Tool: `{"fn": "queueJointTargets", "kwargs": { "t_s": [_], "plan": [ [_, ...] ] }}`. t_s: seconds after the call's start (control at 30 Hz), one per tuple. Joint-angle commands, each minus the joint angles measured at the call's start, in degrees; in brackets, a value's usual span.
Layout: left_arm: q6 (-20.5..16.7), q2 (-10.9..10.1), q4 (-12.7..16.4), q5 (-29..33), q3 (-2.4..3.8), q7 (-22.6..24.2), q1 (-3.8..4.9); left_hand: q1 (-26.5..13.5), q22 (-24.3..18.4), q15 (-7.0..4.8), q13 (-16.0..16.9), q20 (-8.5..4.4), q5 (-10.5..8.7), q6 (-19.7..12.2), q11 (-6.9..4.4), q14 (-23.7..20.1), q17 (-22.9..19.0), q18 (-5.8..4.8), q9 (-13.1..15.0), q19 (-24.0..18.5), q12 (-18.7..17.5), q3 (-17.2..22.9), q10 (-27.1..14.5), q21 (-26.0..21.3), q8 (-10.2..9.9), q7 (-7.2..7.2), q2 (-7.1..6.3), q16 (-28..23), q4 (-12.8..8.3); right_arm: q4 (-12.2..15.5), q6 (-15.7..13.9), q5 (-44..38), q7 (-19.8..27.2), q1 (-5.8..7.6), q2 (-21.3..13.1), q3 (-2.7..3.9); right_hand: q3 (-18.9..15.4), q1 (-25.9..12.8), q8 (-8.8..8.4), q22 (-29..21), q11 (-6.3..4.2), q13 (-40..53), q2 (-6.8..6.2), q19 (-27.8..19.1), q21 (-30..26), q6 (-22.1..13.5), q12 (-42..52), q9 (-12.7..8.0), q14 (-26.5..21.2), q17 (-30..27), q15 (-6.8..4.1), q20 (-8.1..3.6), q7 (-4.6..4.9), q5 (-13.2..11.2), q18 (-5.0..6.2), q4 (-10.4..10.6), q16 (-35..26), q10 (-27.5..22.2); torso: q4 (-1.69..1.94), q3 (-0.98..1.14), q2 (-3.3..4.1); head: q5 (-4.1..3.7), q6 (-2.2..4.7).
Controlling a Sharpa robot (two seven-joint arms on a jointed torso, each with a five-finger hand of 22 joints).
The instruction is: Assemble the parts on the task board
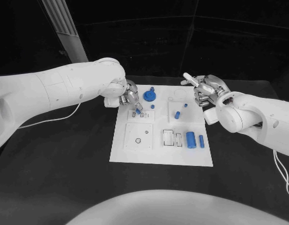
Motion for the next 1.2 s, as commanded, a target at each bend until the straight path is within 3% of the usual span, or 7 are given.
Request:
{"fn": "queueJointTargets", "kwargs": {
  "t_s": [0.03,0.73,1.2],
  "plan": [
    [-1.32,-0.14,0.25,0.43,0.01,1.0,0.16,-0.53,15.08,-0.18,15.06,-0.32,-0.45,-0.17,-0.31,6.06,15.09,-0.38,2.74,6.03,0.14,1.2,5.86,0.22,0.72,-0.16,0.14,0.17,-0.86,0.03,0.09,-0.11,0.2,0.08,-0.01,0.03,0.11,0.42,0.16,15.09,-0.17,15.08,-0.05,5.94,0.18,-0.46,0.15,-0.07,6.16,15.09,-0.26,-0.34,2.56,0.35,-0.41,0.33,0.14,5.96,-0.05,-0.02,0.04,0.01,-0.01],
    [-0.17,1.11,0.02,3.3,0.01,-3.44,0.01,-2.17,15.08,-0.09,15.06,-0.3,-1.79,-0.71,-0.25,6.06,15.09,-0.38,3.13,6.03,0.14,1.85,5.86,0.22,0.52,-0.07,1.5,0.17,0.51,0.08,0.09,-0.11,0.16,0.08,0.04,0.02,0.13,0.45,0.18,15.09,-0.17,15.08,0.01,5.94,0.18,-0.45,0.15,-0.09,6.16,15.09,-0.25,-0.33,2.56,0.36,-0.41,0.32,0.14,5.96,-0.08,-0.01,0.01,0.2,-0.01],
    [0.33,1.36,-0.06,3.29,0.01,-5.03,-0.02,-2.14,15.08,-0.07,15.06,-0.29,-1.89,-0.73,-0.26,6.06,15.09,-0.38,3.17,6.03,0.14,1.99,5.86,0.22,0.52,-0.09,1.63,0.17,0.5,0.06,0.19,-0.11,0.16,0.08,0.04,0.02,0.14,0.49,0.19,15.09,-0.16,15.08,0.05,5.94,0.18,-0.45,0.15,-0.12,6.16,15.09,-0.25,-0.33,2.56,0.37,-0.41,0.3,0.14,5.96,-0.05,-0.01,0.0,0.37,-0.01]
  ]
}}
